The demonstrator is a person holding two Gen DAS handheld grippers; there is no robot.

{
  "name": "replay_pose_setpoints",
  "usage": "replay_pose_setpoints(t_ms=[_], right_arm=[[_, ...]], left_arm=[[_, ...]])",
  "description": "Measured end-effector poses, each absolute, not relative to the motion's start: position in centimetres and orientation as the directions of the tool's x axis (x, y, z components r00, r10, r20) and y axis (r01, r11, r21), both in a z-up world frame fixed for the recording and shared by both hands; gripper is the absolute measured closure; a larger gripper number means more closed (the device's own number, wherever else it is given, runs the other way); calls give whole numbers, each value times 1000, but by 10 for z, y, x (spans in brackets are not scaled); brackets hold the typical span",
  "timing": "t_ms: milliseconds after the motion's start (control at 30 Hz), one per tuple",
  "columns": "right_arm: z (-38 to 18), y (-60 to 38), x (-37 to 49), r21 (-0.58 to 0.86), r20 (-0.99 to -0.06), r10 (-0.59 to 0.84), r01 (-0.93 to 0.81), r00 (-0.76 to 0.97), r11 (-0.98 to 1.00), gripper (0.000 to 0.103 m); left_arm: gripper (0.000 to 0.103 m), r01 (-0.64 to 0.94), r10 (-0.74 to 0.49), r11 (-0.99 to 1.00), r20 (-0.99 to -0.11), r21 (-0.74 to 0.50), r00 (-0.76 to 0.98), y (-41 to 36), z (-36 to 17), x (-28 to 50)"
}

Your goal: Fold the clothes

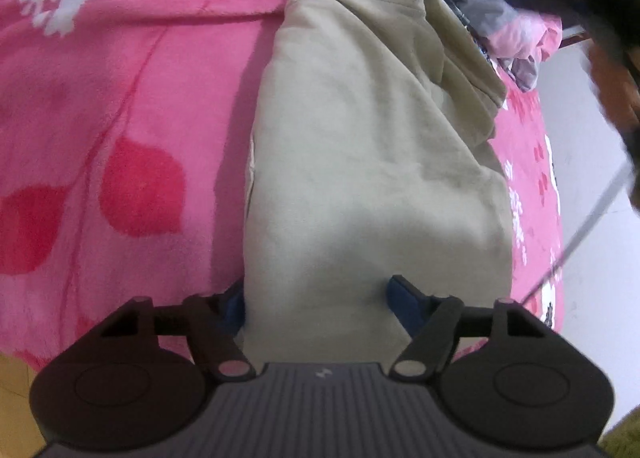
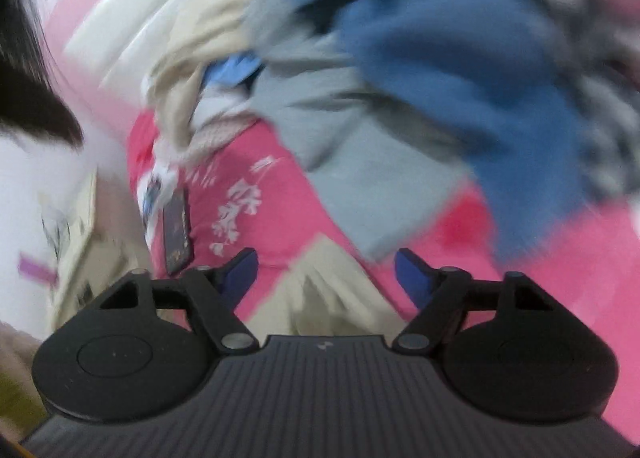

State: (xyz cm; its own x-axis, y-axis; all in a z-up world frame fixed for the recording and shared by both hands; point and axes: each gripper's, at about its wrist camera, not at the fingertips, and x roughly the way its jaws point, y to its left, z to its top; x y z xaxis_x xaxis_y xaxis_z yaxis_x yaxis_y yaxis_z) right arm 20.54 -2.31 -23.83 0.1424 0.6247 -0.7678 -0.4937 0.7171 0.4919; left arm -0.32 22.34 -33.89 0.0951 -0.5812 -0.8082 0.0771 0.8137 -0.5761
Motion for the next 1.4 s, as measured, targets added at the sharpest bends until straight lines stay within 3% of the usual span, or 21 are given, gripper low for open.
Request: replay_pose_setpoints(t_ms=[67,200,267,367,433,567,600,733,1033,1233,1300,1400], right_arm=[[-260,28,226,459,-809,584,-555,61,694,43],[-301,69,237,436,-879,462,-584,-115,685,50],[-318,77,238,436,-894,401,-586,-199,683,73],[-303,75,241,456,-878,447,-585,-172,671,88],[-298,67,245,489,-859,489,-518,-149,702,91],[-308,25,251,602,-795,603,-225,-71,766,94],[-313,18,253,620,-780,624,-169,-36,766,103],[-332,3,260,657,-751,656,-6,79,754,103],[-266,8,241,507,-798,568,-286,201,813,100],[-234,29,185,476,-797,604,-611,3,632,100],[-250,36,173,427,-849,525,-659,-58,619,101],[-259,28,179,275,-910,408,-632,73,725,103]], left_arm=[[37,77,-587,810,-803,-582,101,227,-341,-4],[43,83,-604,797,-790,-598,105,235,-345,-5],[47,88,-607,795,-788,-600,103,238,-346,-4],[50,92,-615,788,-782,-609,97,241,-348,-3],[52,95,-623,782,-777,-616,90,244,-350,-2],[53,80,-647,763,-759,-642,76,252,-355,2],[54,83,-650,760,-757,-644,71,252,-356,3],[54,95,-659,752,-751,-653,55,256,-357,7],[51,112,-670,741,-740,-662,58,263,-358,12],[51,114,-676,736,-734,-667,69,268,-359,13],[51,118,-677,735,-732,-668,72,270,-360,14],[51,119,-682,730,-727,-673,75,272,-360,15]])
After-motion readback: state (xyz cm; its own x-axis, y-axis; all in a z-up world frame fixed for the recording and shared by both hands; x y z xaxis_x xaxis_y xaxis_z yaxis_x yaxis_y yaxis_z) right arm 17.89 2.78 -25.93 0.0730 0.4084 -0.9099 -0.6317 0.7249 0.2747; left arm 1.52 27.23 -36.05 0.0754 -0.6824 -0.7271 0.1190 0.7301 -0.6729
